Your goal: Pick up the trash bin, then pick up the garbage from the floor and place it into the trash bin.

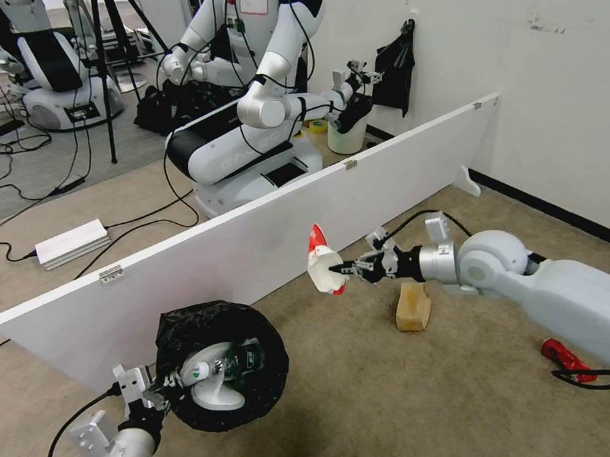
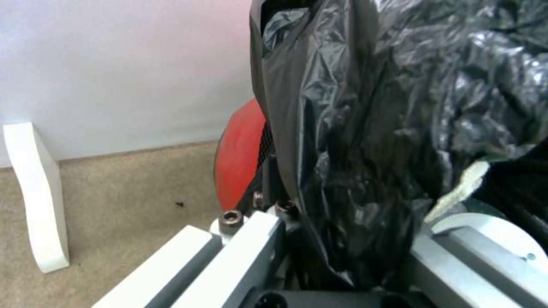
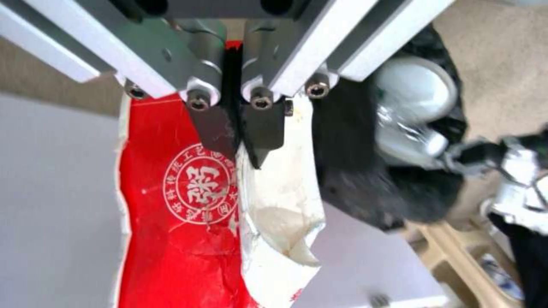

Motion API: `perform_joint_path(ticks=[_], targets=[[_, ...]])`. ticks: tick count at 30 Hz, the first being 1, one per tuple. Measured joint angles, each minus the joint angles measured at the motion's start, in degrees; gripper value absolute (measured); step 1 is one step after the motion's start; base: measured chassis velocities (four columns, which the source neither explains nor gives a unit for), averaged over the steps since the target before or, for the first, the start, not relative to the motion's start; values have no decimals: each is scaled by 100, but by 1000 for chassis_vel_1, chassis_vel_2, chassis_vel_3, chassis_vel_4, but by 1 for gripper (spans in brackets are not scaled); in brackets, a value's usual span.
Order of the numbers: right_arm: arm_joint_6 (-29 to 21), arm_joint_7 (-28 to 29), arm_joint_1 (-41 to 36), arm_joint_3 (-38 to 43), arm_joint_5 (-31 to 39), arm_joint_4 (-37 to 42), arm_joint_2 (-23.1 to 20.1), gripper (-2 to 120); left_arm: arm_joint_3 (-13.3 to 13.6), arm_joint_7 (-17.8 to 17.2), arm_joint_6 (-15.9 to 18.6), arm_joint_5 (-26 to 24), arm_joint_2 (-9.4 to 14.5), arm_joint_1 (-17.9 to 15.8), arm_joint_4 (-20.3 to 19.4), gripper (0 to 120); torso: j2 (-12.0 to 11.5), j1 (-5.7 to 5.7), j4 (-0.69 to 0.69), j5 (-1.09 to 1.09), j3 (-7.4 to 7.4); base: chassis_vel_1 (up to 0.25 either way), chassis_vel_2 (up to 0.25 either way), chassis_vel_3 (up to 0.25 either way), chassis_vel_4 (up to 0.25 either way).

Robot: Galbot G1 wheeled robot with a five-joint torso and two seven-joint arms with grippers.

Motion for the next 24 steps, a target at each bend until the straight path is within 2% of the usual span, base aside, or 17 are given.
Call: perform_joint_path(ticks=[11, 24], targets=[[224, -33, 125, 262, 167, 697, -14, 0, -20, 73, 18, -35, 52, 33, -8, 0, 0, 0, 0, -1, 0, 0, 0, 0, 0], [590, -235, 334, 6, -47, 1024, 418, 0, -26, 134, 24, -35, 101, 96, -58, 0, 0, 0, 0, -1, 0, 0, 0, 0, 0]])
